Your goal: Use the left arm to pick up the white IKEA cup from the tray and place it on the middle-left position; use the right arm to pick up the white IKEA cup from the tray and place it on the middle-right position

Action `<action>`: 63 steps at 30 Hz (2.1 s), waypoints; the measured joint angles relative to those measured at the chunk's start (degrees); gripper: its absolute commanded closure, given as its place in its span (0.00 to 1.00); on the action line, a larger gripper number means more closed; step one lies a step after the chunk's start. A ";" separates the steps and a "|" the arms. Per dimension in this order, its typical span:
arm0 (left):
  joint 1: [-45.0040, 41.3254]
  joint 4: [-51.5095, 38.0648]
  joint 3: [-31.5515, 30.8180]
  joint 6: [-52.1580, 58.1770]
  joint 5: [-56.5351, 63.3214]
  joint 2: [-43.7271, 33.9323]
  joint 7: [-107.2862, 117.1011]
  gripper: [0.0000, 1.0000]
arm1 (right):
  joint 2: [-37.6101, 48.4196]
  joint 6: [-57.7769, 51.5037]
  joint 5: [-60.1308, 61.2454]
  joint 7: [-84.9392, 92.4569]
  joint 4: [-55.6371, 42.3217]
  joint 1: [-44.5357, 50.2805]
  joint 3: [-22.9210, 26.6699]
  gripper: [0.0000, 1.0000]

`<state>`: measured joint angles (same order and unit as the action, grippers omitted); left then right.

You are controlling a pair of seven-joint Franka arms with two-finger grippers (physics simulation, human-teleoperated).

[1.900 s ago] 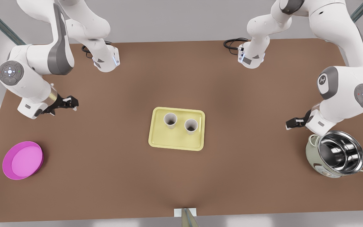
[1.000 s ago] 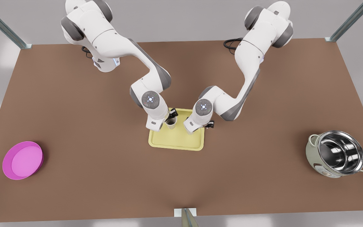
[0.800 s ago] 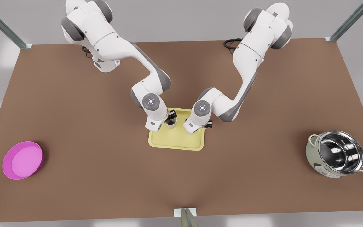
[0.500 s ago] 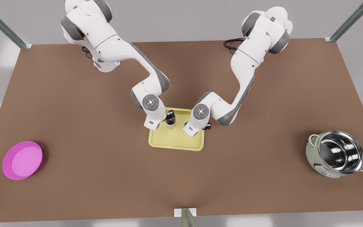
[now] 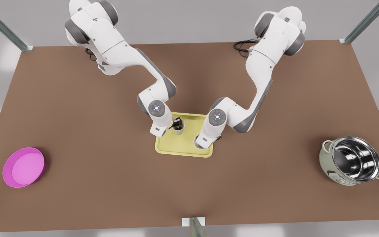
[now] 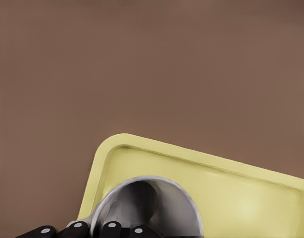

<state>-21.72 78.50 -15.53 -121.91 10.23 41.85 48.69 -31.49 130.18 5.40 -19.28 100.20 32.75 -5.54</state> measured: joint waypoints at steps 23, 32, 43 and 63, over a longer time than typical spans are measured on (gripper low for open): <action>19.55 6.78 4.62 -22.08 1.57 3.50 -21.56 0.77 | -1.65 2.31 0.68 -0.55 0.94 1.58 -0.34 0.65; 19.56 6.27 4.48 -23.38 -2.73 3.76 -28.90 0.00 | 0.00 1.78 2.66 2.90 0.55 0.66 -0.16 1.00; 19.77 5.52 4.84 -21.92 0.01 3.04 -31.80 0.00 | 8.01 -16.35 1.88 14.33 -5.76 -20.33 1.43 1.00; 24.09 8.36 3.78 18.04 -5.11 -26.72 -41.36 0.00 | -15.06 -25.14 1.25 49.86 -28.59 -30.71 10.50 1.00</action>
<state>2.37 86.87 -11.76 -103.87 5.12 15.13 7.33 -46.55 105.04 6.65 30.58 71.61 2.05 4.96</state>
